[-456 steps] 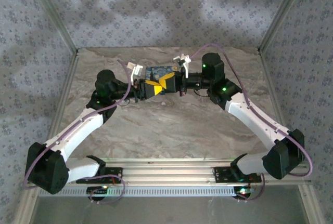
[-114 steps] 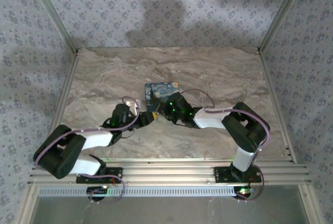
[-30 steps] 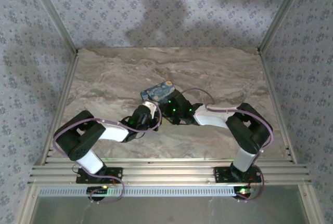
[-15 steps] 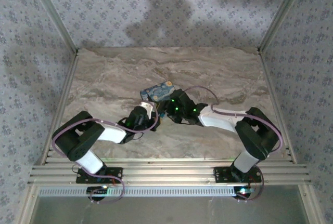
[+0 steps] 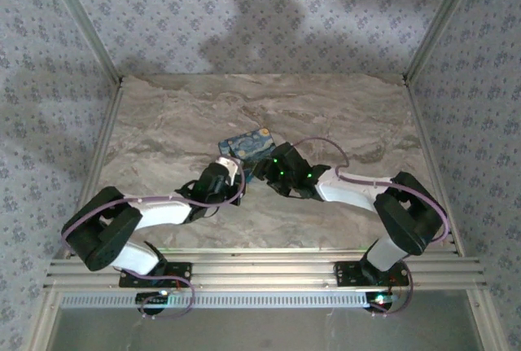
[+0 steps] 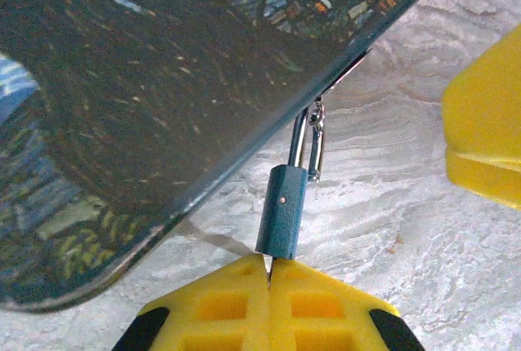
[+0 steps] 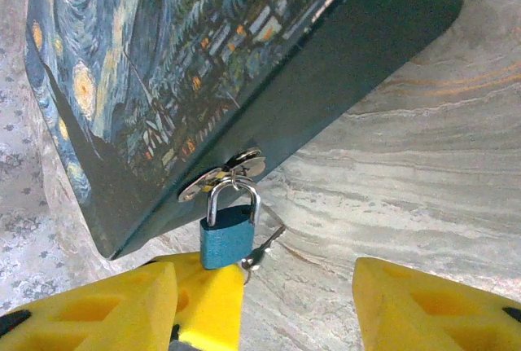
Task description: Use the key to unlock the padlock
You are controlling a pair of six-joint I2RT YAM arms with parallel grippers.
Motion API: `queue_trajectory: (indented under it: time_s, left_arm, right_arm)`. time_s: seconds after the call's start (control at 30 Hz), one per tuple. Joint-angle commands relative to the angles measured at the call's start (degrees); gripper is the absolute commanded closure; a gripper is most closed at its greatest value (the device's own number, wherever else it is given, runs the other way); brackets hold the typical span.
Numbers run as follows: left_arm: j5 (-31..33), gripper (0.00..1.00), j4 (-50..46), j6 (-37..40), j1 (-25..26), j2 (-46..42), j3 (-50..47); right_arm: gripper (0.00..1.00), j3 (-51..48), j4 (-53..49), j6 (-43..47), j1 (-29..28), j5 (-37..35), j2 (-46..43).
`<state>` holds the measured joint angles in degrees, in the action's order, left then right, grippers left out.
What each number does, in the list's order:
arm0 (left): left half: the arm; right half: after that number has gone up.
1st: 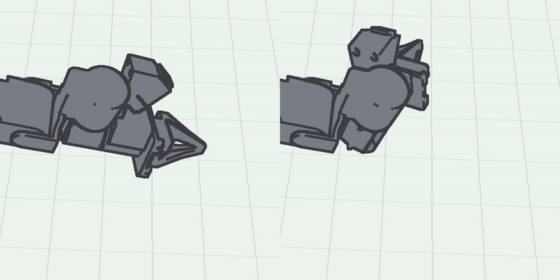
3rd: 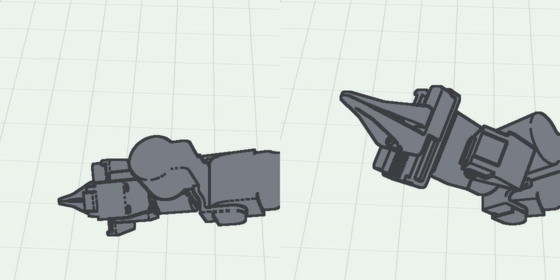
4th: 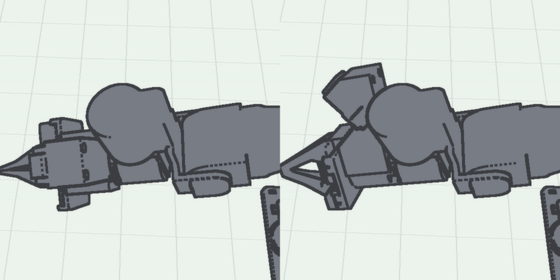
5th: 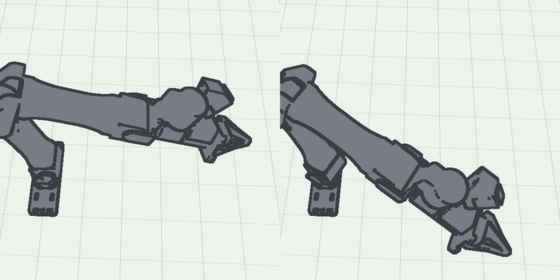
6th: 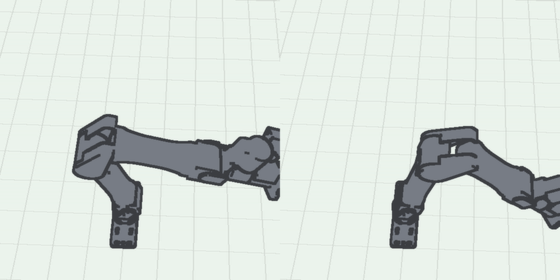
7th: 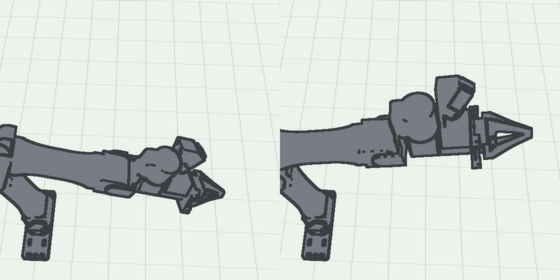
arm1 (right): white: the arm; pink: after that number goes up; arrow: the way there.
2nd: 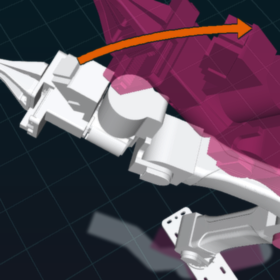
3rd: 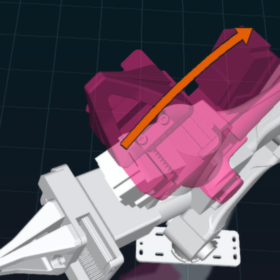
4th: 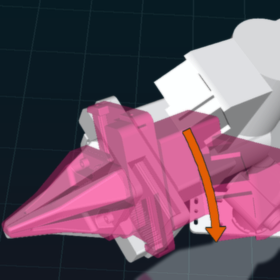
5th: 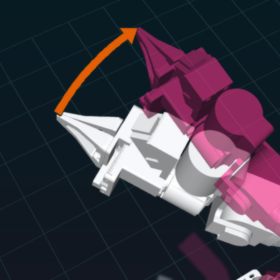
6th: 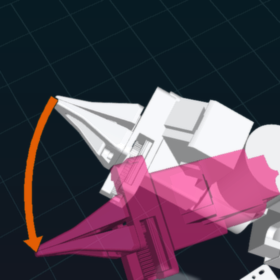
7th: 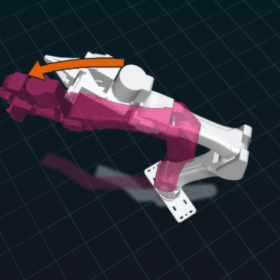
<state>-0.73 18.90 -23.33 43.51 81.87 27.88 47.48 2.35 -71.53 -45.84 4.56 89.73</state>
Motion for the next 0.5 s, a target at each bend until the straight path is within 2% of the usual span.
queue_trajectory:
  time_s: [0.0,0.23,0.47]
  left_arm:
    - [3.69,1.0,-7.07,3.23,0.24,-0.17,2.92]
    - [2.95,1.0,-7.83,-0.72,-2.69,-1.3,1.3]
    - [1.87,1.0,-14.61,0.19,-6.56,-3.03,3.38]
  right_arm:
    - [0.41,-0.38,0.29,0.3,-0.11,-1.82,-0.22]
    - [0.42,-0.95,-0.99,1.12,-0.01,-3.09,-2.41]
    - [0.42,-0.57,-3.53,3.19,0.05,-4.81,-4.85]
